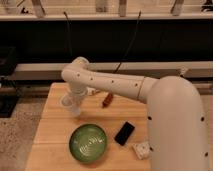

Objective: Place the ceramic cup in the ceramic bowl

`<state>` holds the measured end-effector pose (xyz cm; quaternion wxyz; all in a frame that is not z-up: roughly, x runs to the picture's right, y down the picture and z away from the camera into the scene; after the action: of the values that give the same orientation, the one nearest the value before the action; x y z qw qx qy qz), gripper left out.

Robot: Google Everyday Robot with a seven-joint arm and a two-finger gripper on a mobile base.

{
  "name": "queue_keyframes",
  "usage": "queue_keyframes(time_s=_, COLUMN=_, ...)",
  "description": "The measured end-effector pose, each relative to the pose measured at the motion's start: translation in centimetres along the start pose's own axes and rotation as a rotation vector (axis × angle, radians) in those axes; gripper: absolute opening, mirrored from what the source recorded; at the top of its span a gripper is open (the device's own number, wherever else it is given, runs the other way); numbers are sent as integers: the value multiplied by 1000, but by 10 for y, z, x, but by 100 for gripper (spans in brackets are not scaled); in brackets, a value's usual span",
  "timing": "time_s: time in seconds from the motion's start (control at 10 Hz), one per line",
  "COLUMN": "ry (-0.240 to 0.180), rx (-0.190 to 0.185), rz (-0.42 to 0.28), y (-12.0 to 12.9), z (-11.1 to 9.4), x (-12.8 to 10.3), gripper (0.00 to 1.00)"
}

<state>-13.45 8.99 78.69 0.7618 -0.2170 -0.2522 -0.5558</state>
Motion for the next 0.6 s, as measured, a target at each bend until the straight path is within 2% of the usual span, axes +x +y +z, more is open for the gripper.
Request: queue_keyframes(time_s=0.6, ry=-17, rx=12, rz=-19, y=28, z=-10, x=-31, gripper=1)
